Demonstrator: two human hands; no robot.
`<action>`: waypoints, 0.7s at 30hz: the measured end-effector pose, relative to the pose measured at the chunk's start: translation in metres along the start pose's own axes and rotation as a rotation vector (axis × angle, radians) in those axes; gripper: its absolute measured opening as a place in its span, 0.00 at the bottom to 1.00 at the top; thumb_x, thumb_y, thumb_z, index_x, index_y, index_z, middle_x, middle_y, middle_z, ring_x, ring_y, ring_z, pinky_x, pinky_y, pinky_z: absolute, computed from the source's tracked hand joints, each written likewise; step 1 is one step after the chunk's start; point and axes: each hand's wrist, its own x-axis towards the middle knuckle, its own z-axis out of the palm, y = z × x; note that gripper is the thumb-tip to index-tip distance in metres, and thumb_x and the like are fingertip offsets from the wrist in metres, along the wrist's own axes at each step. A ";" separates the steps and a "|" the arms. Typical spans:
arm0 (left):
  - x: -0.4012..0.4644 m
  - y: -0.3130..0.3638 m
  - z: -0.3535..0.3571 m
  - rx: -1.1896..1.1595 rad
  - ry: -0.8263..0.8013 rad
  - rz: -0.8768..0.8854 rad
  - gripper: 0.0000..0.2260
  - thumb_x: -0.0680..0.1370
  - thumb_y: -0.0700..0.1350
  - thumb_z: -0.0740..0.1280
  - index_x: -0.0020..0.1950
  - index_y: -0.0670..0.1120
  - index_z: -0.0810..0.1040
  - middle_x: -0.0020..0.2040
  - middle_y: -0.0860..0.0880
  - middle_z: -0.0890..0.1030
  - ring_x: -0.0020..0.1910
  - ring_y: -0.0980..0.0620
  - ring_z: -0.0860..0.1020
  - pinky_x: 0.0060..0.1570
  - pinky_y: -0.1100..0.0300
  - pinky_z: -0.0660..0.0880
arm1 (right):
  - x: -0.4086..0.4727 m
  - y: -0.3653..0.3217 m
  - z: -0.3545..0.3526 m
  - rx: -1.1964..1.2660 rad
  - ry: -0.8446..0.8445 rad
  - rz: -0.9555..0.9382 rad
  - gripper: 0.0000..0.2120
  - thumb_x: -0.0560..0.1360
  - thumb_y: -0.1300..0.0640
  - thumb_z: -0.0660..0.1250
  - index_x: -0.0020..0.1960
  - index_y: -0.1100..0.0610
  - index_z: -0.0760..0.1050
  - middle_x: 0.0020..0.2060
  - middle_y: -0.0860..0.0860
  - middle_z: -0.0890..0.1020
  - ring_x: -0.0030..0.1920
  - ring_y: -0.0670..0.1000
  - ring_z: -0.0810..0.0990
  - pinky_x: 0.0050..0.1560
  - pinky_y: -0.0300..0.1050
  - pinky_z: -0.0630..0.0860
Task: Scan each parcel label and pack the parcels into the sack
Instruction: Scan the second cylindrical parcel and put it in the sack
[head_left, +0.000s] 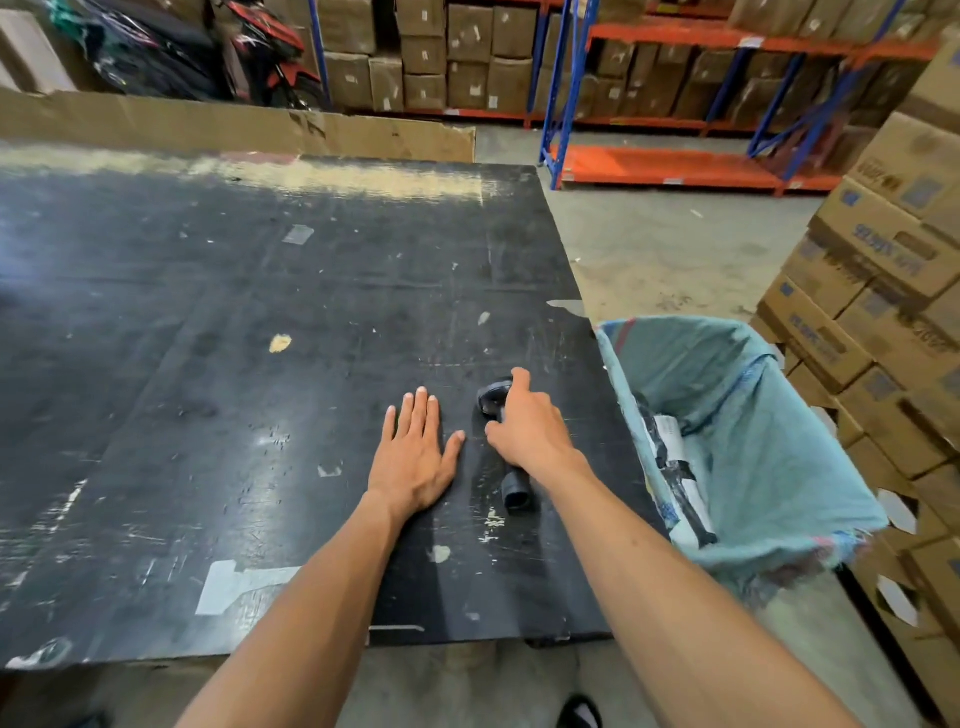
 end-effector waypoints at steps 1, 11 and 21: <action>0.000 0.000 0.000 -0.005 0.003 0.000 0.34 0.85 0.62 0.43 0.84 0.42 0.46 0.85 0.45 0.43 0.83 0.47 0.41 0.81 0.49 0.37 | 0.003 0.002 -0.004 -0.002 0.013 0.002 0.34 0.80 0.58 0.69 0.80 0.57 0.55 0.67 0.62 0.77 0.66 0.66 0.77 0.53 0.53 0.72; -0.001 0.001 0.000 0.000 0.011 -0.016 0.34 0.85 0.62 0.43 0.84 0.42 0.45 0.84 0.45 0.43 0.83 0.48 0.40 0.81 0.49 0.38 | 0.052 0.036 -0.069 -0.076 0.094 0.107 0.32 0.80 0.59 0.68 0.80 0.60 0.58 0.70 0.63 0.76 0.74 0.64 0.72 0.65 0.54 0.74; 0.001 -0.001 0.000 0.015 0.000 -0.029 0.35 0.84 0.63 0.43 0.85 0.43 0.45 0.84 0.47 0.42 0.83 0.50 0.39 0.81 0.50 0.37 | 0.076 0.069 -0.066 -0.031 0.076 0.200 0.39 0.80 0.60 0.67 0.85 0.56 0.50 0.73 0.63 0.74 0.72 0.67 0.74 0.64 0.59 0.73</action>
